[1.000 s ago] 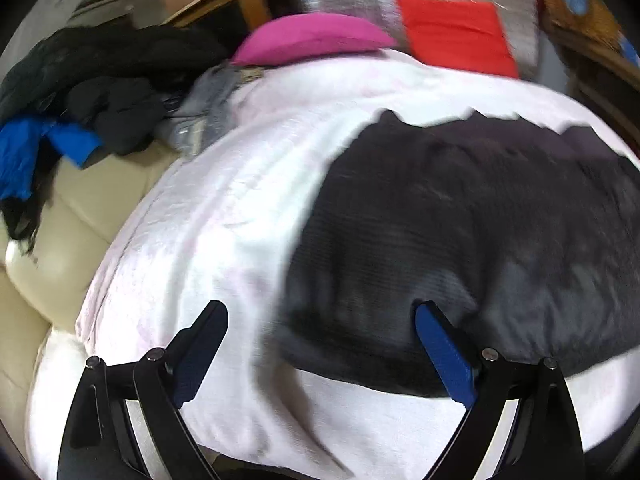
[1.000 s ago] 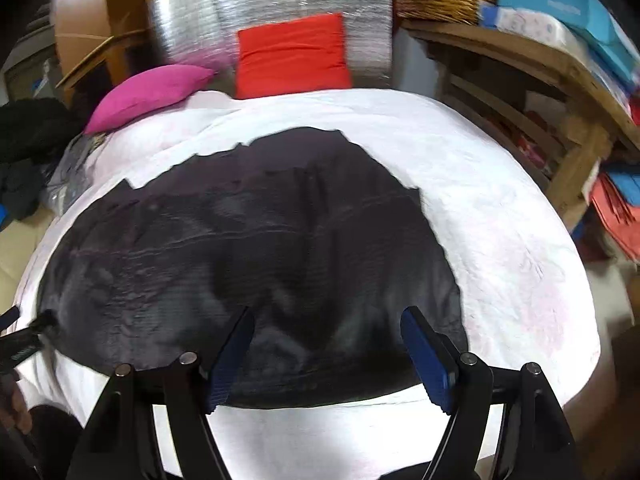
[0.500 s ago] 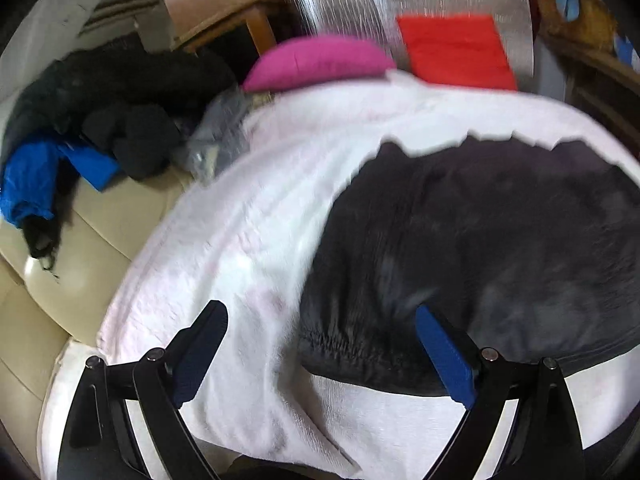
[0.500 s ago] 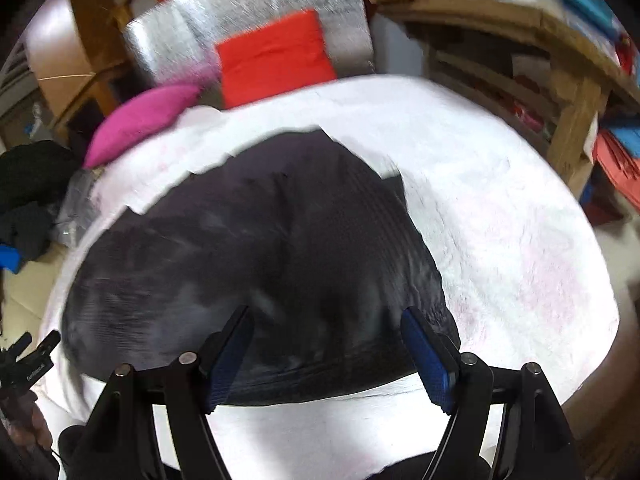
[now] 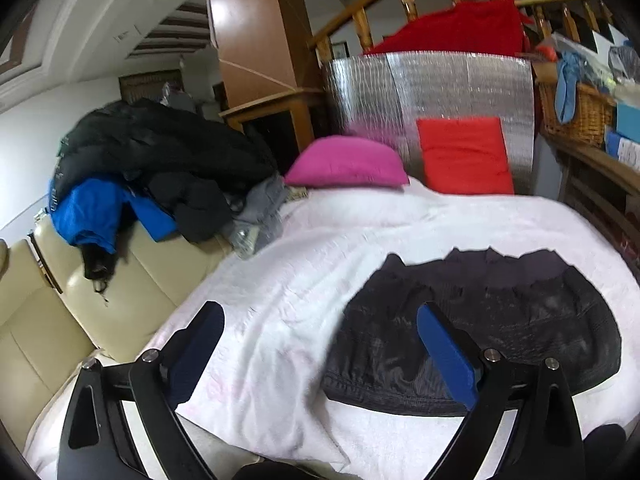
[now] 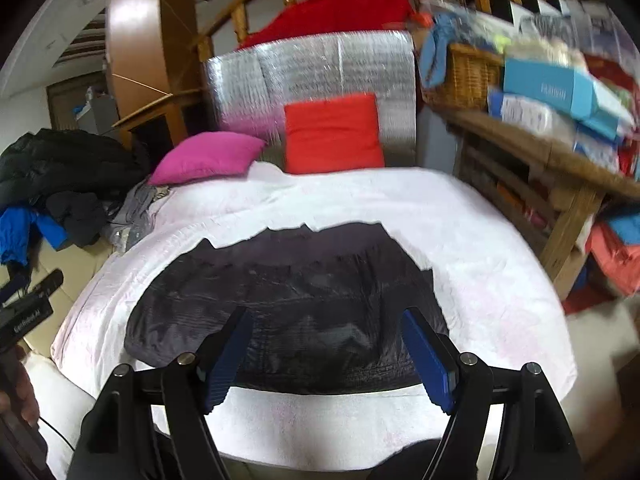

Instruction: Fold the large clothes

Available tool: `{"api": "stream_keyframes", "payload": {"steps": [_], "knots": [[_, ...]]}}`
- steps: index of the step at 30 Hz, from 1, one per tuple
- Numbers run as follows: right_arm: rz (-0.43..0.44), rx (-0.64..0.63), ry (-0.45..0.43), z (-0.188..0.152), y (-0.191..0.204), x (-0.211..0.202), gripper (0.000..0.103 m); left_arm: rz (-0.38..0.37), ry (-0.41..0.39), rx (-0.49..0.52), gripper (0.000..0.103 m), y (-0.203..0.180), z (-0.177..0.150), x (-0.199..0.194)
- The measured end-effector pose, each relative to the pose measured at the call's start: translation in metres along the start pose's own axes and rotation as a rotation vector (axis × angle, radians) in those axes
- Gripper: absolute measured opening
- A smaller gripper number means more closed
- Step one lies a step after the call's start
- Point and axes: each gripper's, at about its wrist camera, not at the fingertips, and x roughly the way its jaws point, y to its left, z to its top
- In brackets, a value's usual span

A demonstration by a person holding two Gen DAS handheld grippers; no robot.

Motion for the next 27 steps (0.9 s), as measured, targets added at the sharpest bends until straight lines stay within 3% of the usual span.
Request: {"api": "stream_keyframes", "payload": {"steps": [11,27], "knots": [[-0.051,-0.061,-0.126,-0.010,0.030,-0.084,0.079,-0.041,-0.113,-0.015,0.101,0.009,0.004,-0.083],[-0.115,-0.044,-0.235,-0.017,0.009,-0.146,0.080,-0.061,-0.188,0.015,0.102,-0.010,0.008,-0.138]]}}
